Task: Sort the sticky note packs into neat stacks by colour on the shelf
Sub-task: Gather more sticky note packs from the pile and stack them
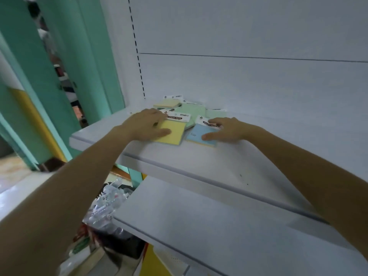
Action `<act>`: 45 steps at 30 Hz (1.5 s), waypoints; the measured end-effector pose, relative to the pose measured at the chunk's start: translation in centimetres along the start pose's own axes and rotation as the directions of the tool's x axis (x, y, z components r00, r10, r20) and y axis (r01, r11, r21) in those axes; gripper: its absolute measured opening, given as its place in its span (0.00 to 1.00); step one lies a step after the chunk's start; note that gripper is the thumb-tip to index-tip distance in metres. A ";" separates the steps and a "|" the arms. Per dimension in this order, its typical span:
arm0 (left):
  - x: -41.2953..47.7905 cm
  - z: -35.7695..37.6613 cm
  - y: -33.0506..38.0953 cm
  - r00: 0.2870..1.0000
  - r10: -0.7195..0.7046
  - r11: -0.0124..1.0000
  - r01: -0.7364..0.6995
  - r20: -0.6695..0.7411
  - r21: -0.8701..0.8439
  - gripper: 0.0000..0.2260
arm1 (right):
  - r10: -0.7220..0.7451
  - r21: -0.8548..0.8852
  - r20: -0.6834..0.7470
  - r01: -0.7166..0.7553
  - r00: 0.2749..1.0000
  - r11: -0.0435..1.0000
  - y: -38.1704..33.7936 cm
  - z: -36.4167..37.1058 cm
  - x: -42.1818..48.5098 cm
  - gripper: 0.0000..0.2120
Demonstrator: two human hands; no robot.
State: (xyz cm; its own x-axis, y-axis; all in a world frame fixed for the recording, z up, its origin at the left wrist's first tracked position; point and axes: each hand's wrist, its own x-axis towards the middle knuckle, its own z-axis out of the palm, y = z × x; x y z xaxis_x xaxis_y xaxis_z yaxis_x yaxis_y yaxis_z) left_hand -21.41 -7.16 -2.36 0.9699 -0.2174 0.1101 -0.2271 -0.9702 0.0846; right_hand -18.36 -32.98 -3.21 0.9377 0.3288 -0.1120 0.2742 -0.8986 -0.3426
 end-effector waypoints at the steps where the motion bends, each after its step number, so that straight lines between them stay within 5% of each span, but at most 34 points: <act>1: 0.3 0.1 -0.3 1.000 0.004 1.000 -0.004 0.009 -0.001 0.30 | -0.005 0.041 0.014 0.004 1.000 0.999 0.1 -0.3 0.2 0.38; 8: 1.7 0.0 -0.9 0.997 0.073 0.997 -0.072 -0.019 0.022 0.29 | 0.102 0.065 0.001 -0.102 0.995 0.993 -0.1 -0.7 0.2 0.51; 13: 1.8 0.0 -1.3 0.993 0.085 0.978 -0.099 -0.080 -0.186 0.27 | 0.126 0.192 -0.111 -0.103 0.986 0.976 -1.2 0.3 -1.2 0.32; 24: 0.4 0.5 -0.1 0.948 0.040 0.777 -0.229 -0.317 -0.586 0.23 | 0.267 0.494 -0.433 -0.021 0.861 0.869 -3.2 2.7 -5.2 0.22; 30: 0.6 -0.2 4.2 0.973 -0.027 0.468 -0.189 -0.228 -0.864 0.22 | 0.439 0.648 -0.471 -0.037 0.765 0.761 -0.1 1.4 -10.5 0.22; 37: 0.8 0.7 15.1 0.992 0.042 0.276 -0.124 -0.117 -0.953 0.21 | 0.608 0.796 -0.430 -0.038 0.668 0.604 6.3 -0.9 -18.7 0.23; 45: 2.1 2.5 29.9 0.996 0.082 0.235 0.009 0.029 -0.972 0.22 | 0.732 0.893 -0.364 -0.009 0.576 0.450 18.1 -5.0 -27.1 0.20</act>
State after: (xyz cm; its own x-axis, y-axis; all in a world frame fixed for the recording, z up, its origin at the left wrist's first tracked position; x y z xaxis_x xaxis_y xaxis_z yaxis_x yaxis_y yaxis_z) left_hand -25.99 -36.93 -2.06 0.9502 -0.2991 0.0881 -0.1308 -0.1258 0.9834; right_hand -37.73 -59.58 -1.73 0.8184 -0.5741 0.0239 -0.0751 -0.1482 -0.9861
